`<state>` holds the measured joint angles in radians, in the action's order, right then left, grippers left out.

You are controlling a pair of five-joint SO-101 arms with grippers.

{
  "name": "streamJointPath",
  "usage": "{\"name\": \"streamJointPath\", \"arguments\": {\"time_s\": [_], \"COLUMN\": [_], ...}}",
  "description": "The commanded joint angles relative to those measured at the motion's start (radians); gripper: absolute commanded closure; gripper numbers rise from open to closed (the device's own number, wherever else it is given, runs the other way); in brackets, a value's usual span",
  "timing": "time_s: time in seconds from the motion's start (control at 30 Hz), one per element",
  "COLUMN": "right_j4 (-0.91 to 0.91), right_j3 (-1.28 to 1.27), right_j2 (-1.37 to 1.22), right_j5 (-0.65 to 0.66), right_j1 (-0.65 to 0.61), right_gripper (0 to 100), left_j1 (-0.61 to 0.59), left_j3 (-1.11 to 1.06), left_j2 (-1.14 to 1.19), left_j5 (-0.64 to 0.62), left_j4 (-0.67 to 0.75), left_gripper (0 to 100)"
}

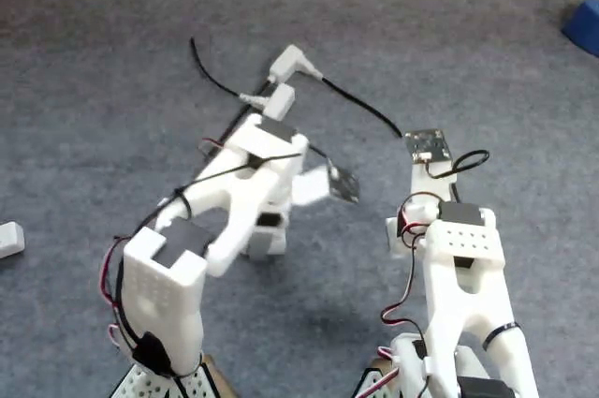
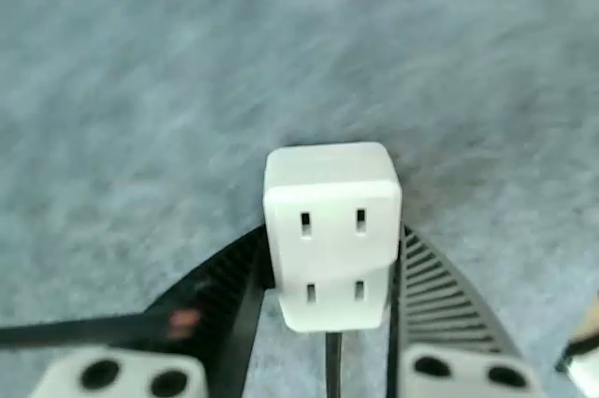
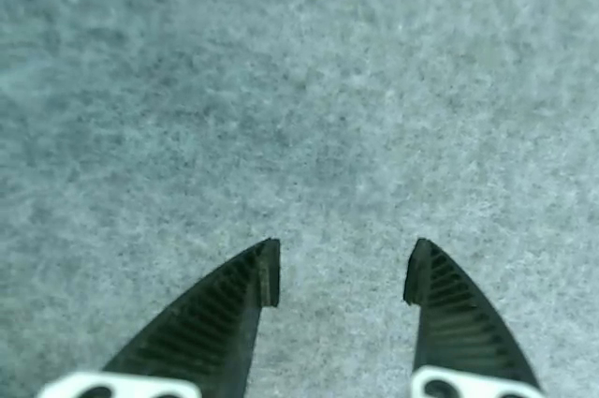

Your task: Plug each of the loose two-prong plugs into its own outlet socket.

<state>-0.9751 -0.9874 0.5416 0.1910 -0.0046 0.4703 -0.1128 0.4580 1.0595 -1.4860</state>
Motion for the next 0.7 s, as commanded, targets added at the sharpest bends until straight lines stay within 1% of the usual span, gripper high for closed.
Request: {"name": "streamJointPath", "arguments": {"time_s": [0.0, 0.1, 0.33, 0.4, 0.5, 0.6, 0.67], "right_j4": [0.016, 0.016, 0.016, 0.016, 0.016, 0.016, 0.016], "right_j3": [0.001, 0.001, 0.001, 0.001, 0.001, 0.001, 0.001], "right_j2": [0.019, 0.019, 0.019, 0.019, 0.019, 0.019, 0.019], "right_j5": [0.008, 0.008, 0.008, 0.008, 0.008, 0.008, 0.008], "right_j1": [-0.004, -0.004, -0.004, -0.004, -0.004, -0.004, -0.004], "right_gripper": [77.8, 77.8, 77.8, 77.8, 77.8, 77.8, 77.8], "left_j1": [0.117, 0.139, 0.122, 0.119, 0.107, 0.064, 0.024], "left_j3": [-0.013, -0.01, -0.012, -0.015, -0.013, -0.012, -0.012], "left_j2": [-0.007, -0.007, -0.024, -0.053, -0.105, -0.183, -0.236], "left_j5": [-0.044, -0.06, -0.061, -0.063, -0.129, -0.129, -0.129], "left_j4": [-0.038, -0.038, -0.038, -0.038, -0.038, -0.038, -0.04], "left_gripper": [84, 84, 83, 78, 67, 58, 54]}}
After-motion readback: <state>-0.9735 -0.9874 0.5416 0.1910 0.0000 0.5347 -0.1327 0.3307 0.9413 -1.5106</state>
